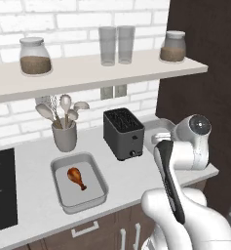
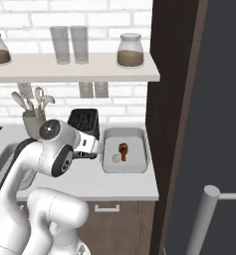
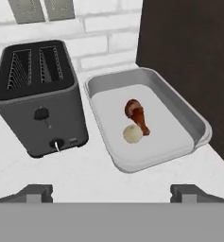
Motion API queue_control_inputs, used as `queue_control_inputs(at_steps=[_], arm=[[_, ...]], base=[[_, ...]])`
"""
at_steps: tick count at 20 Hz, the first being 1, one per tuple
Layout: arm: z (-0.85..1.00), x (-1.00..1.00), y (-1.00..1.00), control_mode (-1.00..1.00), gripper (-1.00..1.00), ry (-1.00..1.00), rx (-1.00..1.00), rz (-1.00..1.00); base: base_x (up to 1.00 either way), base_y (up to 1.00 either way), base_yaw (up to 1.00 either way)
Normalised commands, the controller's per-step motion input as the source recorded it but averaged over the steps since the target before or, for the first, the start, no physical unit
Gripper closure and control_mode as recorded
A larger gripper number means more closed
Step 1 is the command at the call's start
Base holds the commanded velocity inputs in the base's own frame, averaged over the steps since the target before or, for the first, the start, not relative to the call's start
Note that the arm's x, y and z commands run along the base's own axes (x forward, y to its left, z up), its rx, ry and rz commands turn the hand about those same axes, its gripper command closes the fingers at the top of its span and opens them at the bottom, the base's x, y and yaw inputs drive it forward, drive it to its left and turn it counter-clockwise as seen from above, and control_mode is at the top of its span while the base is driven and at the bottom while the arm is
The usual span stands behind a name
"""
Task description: Place one garlic and one chicken drumstick in each tupperware on the nearby counter, to pack two identical lunches.
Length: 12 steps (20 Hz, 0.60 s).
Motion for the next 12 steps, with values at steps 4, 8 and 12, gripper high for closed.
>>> queue_control_inputs(at_steps=[4, 8, 12], arm=[[0.68, -1.0, 0.42, -1.0, -1.0, -0.01, -0.04, 0.0], [0.17, -0.97, 0.21, -1.0, -1.0, -0.02, -0.01, 0.07], [-0.28, -0.73, 0.03, 1.0, -1.0, 0.0, 0.0, 0.14]], base=[[0.0, 0.0, 0.0], [0.0, 0.0, 0.0], [-0.25, 0.0, 0.06]])
